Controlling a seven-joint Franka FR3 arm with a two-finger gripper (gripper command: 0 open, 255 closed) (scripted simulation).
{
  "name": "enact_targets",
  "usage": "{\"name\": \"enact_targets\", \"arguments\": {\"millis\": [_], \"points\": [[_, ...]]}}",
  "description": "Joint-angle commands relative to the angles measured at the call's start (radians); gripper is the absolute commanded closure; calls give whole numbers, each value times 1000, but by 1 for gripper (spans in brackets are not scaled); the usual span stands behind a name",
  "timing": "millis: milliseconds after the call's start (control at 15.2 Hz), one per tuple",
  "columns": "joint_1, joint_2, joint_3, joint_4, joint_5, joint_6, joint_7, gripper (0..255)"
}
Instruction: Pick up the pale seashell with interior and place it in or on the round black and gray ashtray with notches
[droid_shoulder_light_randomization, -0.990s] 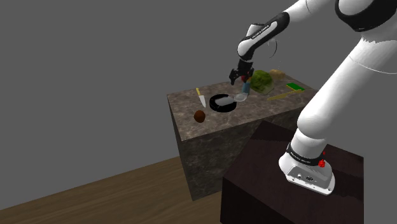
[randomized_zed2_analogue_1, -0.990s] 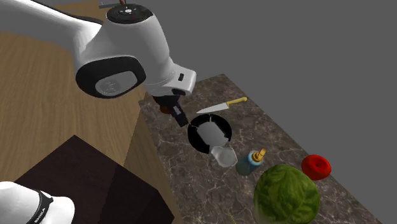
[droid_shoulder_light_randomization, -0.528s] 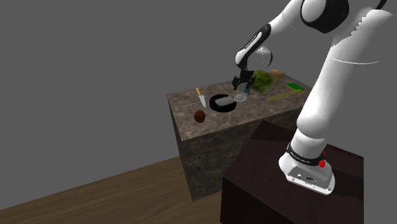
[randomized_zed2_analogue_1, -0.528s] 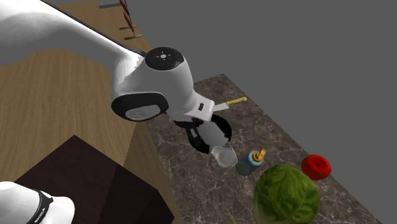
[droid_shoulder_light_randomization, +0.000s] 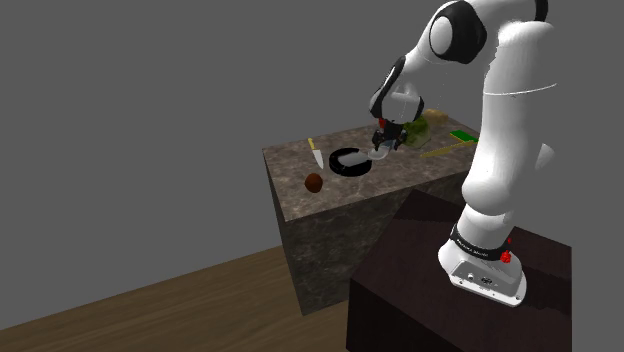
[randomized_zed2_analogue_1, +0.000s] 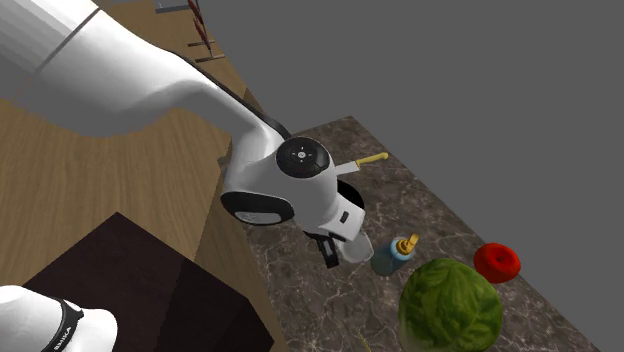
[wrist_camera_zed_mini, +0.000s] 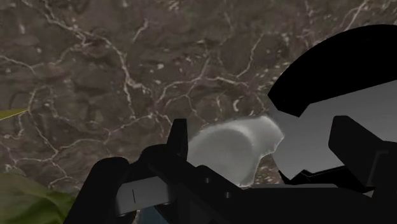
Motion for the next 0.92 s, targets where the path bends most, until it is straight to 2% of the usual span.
{"name": "enact_targets", "arguments": {"millis": [0,396,858], "points": [[-21,43,20,21,39,16,-23,0],[-67,137,85,61,121,67,-85,0],[-67,137,86,61,121,67,-85,0]]}}
